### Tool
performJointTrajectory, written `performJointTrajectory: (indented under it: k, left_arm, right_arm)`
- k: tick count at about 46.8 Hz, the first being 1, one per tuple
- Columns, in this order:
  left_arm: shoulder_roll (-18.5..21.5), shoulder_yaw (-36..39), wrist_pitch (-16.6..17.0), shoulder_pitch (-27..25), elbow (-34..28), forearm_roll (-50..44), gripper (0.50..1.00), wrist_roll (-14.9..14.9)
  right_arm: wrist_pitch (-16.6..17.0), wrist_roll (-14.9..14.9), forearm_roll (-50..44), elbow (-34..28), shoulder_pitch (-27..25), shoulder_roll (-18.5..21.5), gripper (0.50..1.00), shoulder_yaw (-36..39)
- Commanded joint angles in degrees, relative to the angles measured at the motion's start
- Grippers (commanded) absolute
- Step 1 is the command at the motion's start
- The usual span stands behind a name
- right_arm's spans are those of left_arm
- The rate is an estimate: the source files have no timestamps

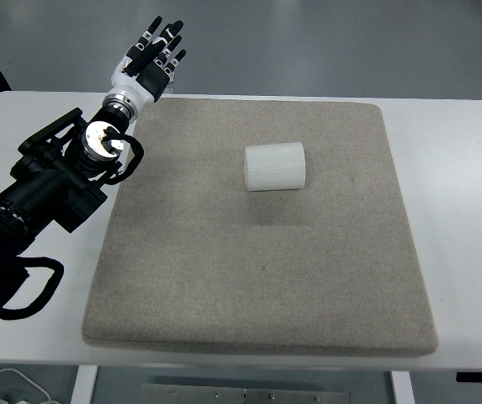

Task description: Upright white cup

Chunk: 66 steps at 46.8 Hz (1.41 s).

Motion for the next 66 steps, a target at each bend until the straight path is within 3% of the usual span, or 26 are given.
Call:
performJointTrajectory:
  k: [1,13,32,44,55,66]
  left_arm:
    - [0.1,0.0,0.8,0.0,1.0,0.0,0.994,0.0]
    - [-0.1,0.2,-0.6,-0.9,1.8,1.6,0.994,-0.1]
    - [-0.6,0.6,-0.9,-6.5,0.8,18.4,0.992,0.8]
    - [-0.5,7.6,-1.2,-9.3,-3.5,28.7,0.992,1.1]
    - [0.3,20.0,-0.9,-12.6,-10.3,33.1,0.992,3.9]
    - [3.2,24.3,-1.2,-14.6,-17.2,43.7,0.990,11.0]
  right_arm:
    - [0.0,0.0,0.0,0.0,-0.1,0.0,0.930,0.0]
    - [0.0,0.0,0.0,0.0,0.0,0.0,0.930,0.0]
    - [0.0,0.0,0.0,0.0,-0.1,0.0,0.930,0.0]
    - [0.0,0.0,0.0,0.0,0.0,0.0,0.930,0.0]
    - [0.0,0.0,0.0,0.0,0.0,0.0,0.930,0.0]
    - [0.0,0.0,0.0,0.0,-0.1,0.0,0.930,0.0]
